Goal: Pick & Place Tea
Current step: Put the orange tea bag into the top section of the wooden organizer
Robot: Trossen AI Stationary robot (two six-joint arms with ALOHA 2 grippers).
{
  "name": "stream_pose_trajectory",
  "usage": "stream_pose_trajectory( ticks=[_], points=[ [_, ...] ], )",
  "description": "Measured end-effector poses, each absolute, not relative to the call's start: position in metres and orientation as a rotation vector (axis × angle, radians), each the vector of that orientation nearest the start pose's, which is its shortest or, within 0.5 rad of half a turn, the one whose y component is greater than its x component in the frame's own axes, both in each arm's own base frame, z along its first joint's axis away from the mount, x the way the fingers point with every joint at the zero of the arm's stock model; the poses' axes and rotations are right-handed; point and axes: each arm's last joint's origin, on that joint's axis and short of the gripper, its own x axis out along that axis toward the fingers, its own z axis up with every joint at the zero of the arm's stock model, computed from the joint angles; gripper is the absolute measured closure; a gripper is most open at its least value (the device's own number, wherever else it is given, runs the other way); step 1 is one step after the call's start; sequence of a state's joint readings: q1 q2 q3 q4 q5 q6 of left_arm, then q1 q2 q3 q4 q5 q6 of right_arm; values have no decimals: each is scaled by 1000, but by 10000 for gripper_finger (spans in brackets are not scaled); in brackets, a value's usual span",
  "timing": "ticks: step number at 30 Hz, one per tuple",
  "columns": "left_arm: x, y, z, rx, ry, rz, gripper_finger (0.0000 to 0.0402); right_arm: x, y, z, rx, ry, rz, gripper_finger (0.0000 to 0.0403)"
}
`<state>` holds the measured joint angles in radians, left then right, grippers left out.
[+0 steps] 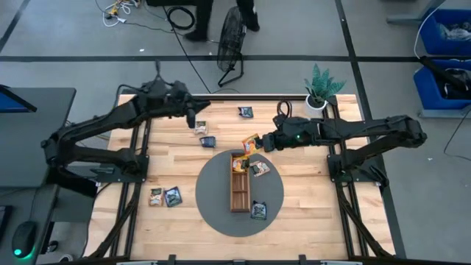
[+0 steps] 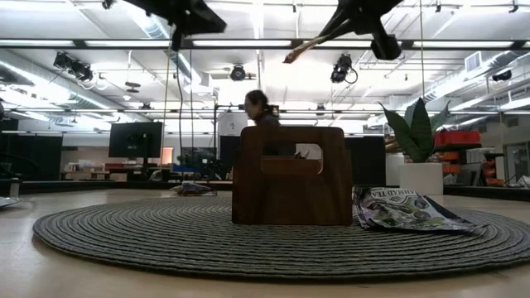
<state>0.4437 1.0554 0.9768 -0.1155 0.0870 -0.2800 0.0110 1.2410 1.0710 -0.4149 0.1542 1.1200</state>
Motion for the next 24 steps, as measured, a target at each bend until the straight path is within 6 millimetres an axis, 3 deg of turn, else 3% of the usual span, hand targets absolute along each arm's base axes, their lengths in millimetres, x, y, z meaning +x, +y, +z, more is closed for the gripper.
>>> stream_pose_trajectory(
  ticks=[10,24],
  points=[
    [174,79,370,-251,143,466,349,275,17,302,1076,420,-592,403],
    [172,74,360,-176,282,429,349,315,28,250,1190,506,-691,403]
  ],
)
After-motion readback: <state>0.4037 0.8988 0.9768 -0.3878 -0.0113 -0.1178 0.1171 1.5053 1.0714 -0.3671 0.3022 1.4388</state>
